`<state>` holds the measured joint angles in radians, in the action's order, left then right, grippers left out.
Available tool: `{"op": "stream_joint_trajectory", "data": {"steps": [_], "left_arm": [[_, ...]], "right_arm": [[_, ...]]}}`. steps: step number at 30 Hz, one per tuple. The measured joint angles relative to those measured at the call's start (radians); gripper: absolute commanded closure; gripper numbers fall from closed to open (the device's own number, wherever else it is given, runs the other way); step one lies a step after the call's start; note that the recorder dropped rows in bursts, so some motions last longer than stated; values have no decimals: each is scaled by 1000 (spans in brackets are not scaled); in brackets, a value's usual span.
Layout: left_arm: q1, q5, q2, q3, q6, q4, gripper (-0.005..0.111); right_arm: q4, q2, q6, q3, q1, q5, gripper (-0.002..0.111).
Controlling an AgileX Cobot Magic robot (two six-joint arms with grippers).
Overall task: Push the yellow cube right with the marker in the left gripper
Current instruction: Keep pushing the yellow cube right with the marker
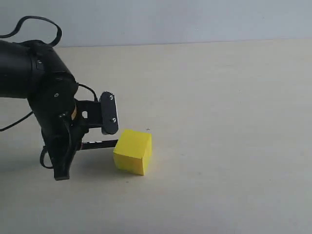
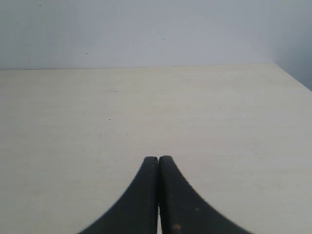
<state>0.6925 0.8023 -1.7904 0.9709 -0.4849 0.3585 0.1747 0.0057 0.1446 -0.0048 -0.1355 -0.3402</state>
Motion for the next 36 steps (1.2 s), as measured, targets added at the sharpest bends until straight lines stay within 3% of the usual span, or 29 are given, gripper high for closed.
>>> {"op": "stream_joint_trajectory", "data": {"steps": [8, 13, 16, 30, 33, 36], "left_arm": [[-28, 129, 6, 5, 11, 7, 107], [85, 121, 1, 7, 3, -26, 107], [114, 109, -5, 14, 22, -28, 107], [-11, 178, -5, 14, 57, -7, 107], [3, 166, -5, 14, 59, -55, 107], [76, 98, -12, 27, 59, -72, 107]], "right_arm": [[0, 0, 0, 0, 0, 0, 108], [0, 0, 0, 0, 0, 0, 108], [0, 0, 0, 0, 0, 0, 108], [0, 0, 0, 0, 0, 0, 108], [0, 0, 0, 0, 0, 0, 108], [0, 0, 0, 0, 0, 0, 108]]}}
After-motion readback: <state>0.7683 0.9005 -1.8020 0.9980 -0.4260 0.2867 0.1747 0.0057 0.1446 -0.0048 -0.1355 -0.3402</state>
